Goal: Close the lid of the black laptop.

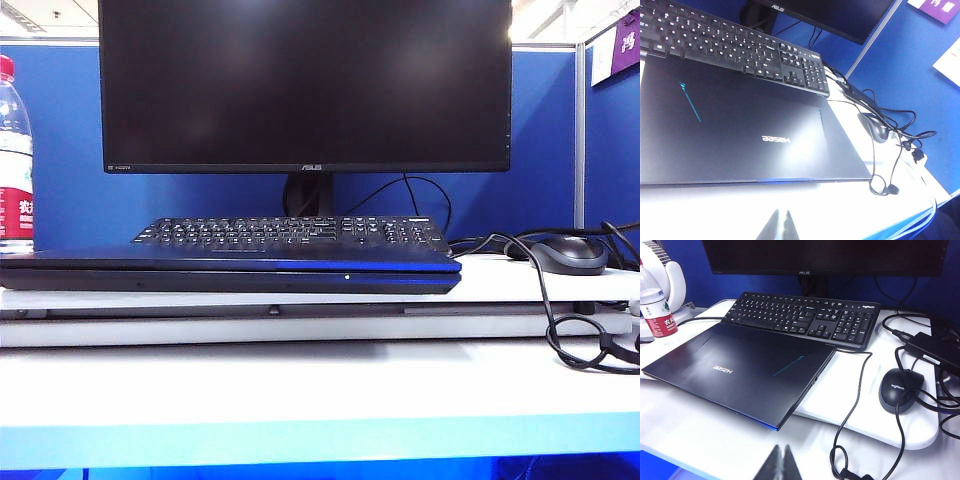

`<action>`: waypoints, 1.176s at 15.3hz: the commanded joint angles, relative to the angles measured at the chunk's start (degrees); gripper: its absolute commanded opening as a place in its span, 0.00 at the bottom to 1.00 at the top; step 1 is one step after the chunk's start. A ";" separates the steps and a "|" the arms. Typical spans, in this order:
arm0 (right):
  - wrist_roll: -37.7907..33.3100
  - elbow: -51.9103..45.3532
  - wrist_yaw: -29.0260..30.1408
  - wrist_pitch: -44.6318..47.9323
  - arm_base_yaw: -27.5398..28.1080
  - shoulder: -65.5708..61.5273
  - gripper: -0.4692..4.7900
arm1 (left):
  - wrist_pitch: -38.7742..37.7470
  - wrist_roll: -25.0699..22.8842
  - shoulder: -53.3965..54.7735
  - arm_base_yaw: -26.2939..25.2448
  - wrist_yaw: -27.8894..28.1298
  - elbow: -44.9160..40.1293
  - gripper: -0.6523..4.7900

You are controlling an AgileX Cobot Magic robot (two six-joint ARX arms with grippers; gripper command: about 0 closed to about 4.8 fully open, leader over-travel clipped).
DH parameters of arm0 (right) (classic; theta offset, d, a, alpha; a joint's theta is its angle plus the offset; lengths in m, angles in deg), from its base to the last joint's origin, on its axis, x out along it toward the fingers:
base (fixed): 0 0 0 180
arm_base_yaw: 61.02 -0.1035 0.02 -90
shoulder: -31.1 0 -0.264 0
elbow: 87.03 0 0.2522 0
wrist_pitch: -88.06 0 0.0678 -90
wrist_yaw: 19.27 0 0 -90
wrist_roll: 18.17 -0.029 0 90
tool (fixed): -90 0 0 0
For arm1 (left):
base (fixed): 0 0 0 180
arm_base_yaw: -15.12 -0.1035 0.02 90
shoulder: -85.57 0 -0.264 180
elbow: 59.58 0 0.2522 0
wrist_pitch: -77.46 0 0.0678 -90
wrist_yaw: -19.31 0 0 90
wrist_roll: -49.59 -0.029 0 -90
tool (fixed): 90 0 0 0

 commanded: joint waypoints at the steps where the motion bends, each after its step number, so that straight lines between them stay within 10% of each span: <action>1: 0.11 0.20 -0.04 0.59 -0.02 0.09 0.08 | 0.39 -0.02 0.04 0.00 -0.28 0.20 0.11; 8: 0.11 0.20 -0.04 0.59 -0.02 0.09 0.08 | 3.08 -35.12 0.04 -4.72 2.84 -3.65 0.11; 11: 0.11 0.20 -0.07 0.59 -0.02 0.09 0.08 | 12.50 -33.62 -0.66 -10.99 -5.68 -8.98 0.11; 18: 0.11 0.20 -0.04 0.59 -0.02 0.09 0.08 | 26.25 -31.63 -1.73 -17.27 -6.54 -17.31 0.11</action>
